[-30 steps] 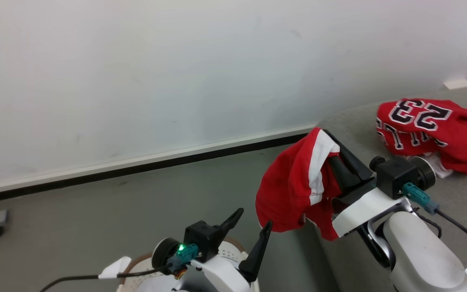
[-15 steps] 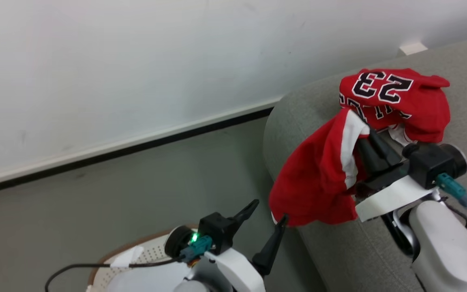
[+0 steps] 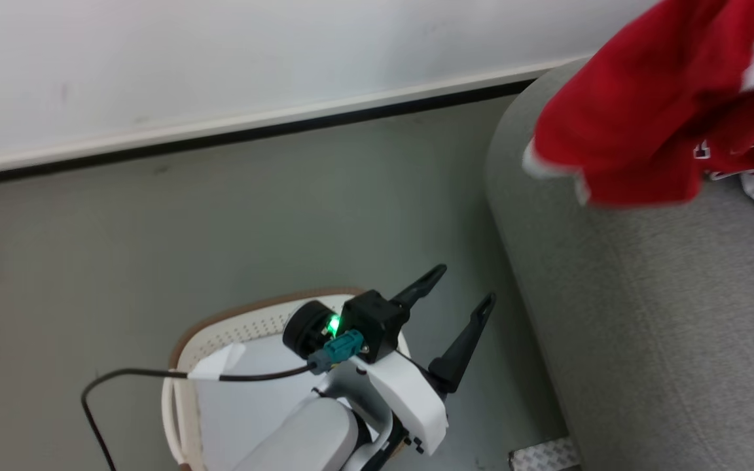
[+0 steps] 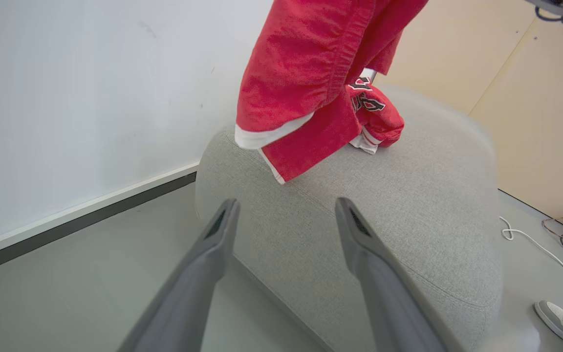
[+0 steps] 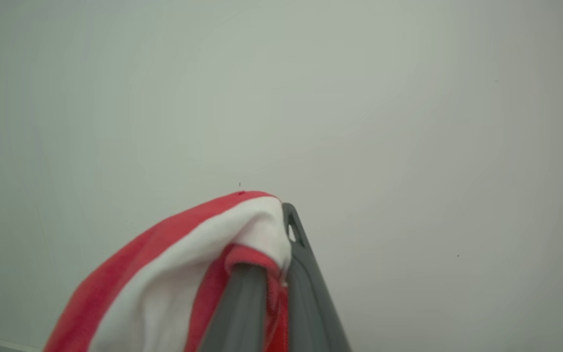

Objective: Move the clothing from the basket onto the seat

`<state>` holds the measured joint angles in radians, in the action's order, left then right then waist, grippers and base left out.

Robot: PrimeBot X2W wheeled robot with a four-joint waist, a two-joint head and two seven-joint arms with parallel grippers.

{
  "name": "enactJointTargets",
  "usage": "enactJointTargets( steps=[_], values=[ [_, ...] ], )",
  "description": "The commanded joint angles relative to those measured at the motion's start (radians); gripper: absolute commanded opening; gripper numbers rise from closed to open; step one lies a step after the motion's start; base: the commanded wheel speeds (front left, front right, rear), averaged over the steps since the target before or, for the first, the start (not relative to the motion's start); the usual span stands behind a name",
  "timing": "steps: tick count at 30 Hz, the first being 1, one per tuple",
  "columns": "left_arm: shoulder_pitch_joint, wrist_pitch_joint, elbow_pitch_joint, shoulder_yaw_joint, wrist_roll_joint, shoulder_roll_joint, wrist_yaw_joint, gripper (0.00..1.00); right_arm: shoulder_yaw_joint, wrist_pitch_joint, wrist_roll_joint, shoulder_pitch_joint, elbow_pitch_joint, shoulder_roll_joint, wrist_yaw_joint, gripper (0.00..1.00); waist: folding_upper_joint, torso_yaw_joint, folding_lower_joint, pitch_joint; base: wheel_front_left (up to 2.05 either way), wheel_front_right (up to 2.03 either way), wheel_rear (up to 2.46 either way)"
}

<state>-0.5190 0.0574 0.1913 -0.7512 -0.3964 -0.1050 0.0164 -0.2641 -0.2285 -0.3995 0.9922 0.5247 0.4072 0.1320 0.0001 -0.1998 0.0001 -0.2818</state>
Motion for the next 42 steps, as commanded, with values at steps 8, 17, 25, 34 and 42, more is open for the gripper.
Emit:
enactJointTargets(
  steps=[8,17,25,34,42],
  values=[
    [-0.062,0.016,0.002,0.016,0.005,-0.004,-0.007,1.00,0.235,0.009,0.030,0.285,0.148,0.161,-0.003,0.00,-0.0001,0.083,-0.0001,-0.141,0.00,0.00,0.00],
    [-0.048,0.030,0.019,0.017,-0.015,-0.014,-0.005,1.00,0.442,-0.031,0.150,0.107,0.445,0.212,-0.003,0.00,-0.0001,0.085,-0.0001,-0.161,0.00,0.00,0.00],
    [-0.031,0.026,0.026,0.014,-0.027,-0.019,0.007,1.00,0.734,-0.037,0.241,-0.171,0.447,0.096,-0.003,1.00,-0.0001,0.072,-0.0001,-0.146,0.00,0.00,0.00],
    [0.004,0.075,0.037,0.028,-0.036,-0.023,0.026,1.00,0.837,-0.037,0.313,-0.382,0.168,-0.102,-0.003,1.00,-0.0001,0.052,-0.0001,-0.063,0.00,0.00,0.00],
    [0.101,0.165,0.061,0.096,-0.075,-0.050,0.076,1.00,0.719,-0.037,0.334,-0.615,-0.141,-0.245,-0.003,1.00,-0.0001,0.057,-0.0001,0.061,0.00,0.00,0.00]
  ],
)
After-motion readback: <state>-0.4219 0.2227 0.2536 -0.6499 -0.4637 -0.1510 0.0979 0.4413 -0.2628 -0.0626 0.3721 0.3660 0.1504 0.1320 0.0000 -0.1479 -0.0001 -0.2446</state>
